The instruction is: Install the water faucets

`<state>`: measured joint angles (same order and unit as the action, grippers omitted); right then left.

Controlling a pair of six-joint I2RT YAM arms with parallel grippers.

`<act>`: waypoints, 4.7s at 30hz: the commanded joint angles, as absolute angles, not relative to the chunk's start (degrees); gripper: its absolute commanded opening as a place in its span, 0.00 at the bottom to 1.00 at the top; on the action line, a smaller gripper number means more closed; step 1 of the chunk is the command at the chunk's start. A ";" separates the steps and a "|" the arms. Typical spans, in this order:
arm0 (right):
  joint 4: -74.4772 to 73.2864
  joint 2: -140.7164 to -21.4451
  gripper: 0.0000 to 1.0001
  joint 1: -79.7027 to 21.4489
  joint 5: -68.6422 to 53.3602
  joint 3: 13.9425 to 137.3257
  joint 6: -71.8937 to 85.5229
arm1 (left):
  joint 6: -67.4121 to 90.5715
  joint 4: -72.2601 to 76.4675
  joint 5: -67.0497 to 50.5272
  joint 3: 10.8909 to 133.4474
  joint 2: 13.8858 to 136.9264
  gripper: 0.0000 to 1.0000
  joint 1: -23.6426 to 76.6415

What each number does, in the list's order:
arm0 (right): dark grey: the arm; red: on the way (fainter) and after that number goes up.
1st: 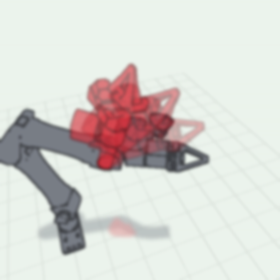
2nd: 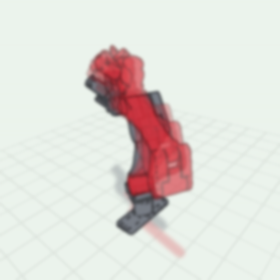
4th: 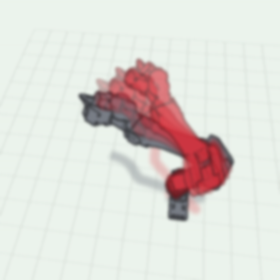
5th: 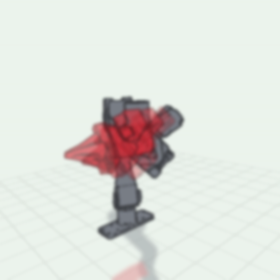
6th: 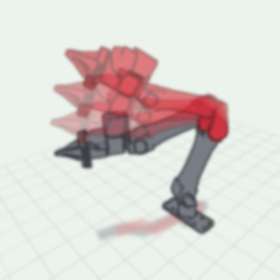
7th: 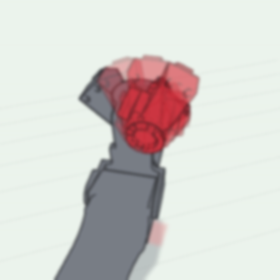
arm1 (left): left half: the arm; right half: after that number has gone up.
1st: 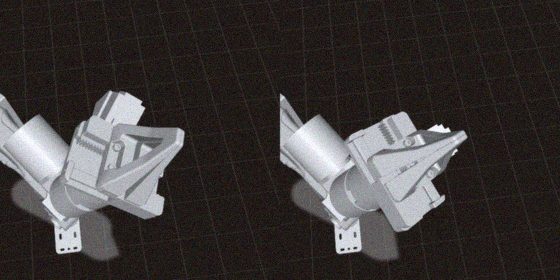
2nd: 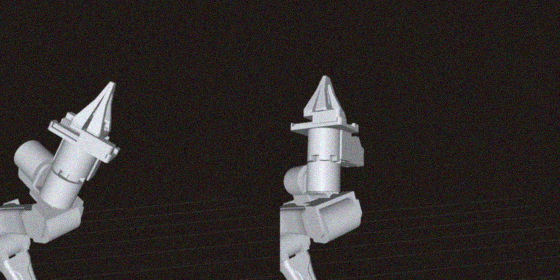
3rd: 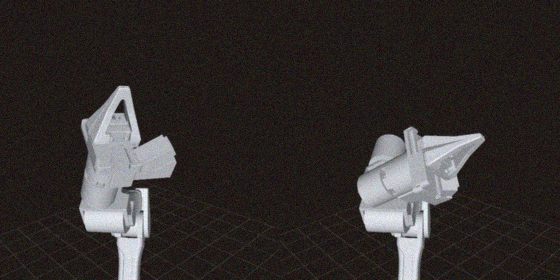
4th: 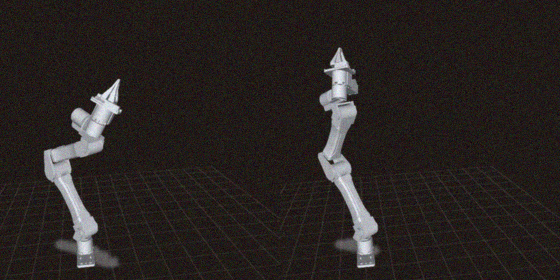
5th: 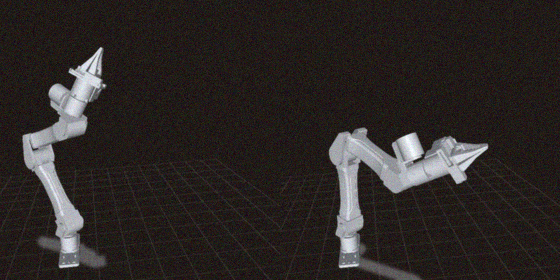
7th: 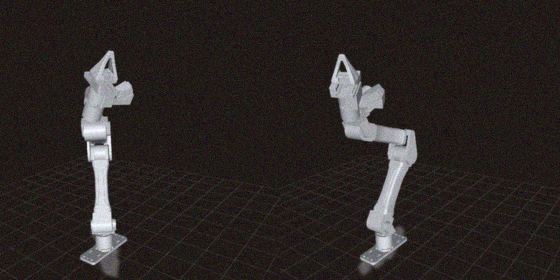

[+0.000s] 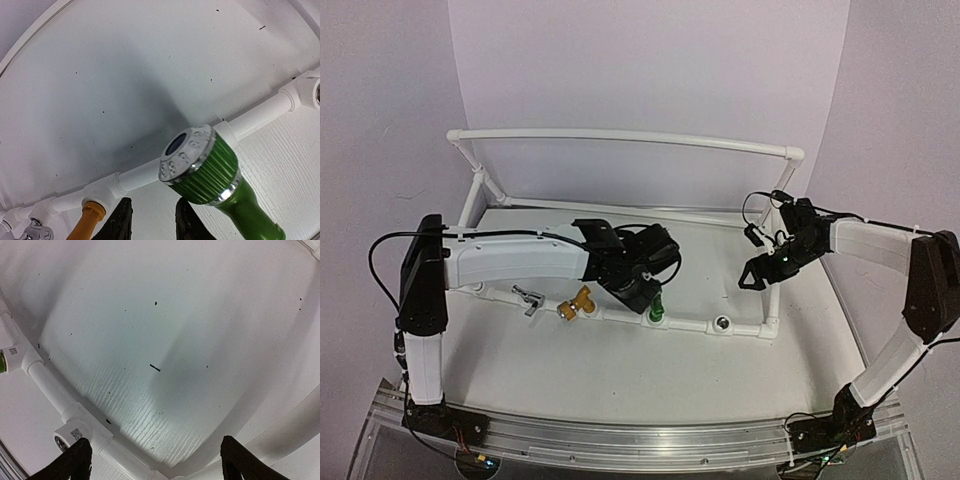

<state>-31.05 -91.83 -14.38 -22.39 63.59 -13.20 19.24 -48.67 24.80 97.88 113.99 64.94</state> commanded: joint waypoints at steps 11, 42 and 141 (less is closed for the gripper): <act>-30.60 -91.51 0.85 -13.76 -23.91 62.93 -12.92 | 13.05 -44.07 21.26 107.99 119.31 0.31 64.31; -30.67 -92.10 0.84 -12.99 -23.63 63.22 -12.83 | 10.39 -53.46 15.88 108.60 121.41 0.31 72.71; -30.41 -96.35 0.78 -10.45 -19.51 63.98 -12.84 | 9.19 -37.28 12.47 99.54 113.97 0.31 62.56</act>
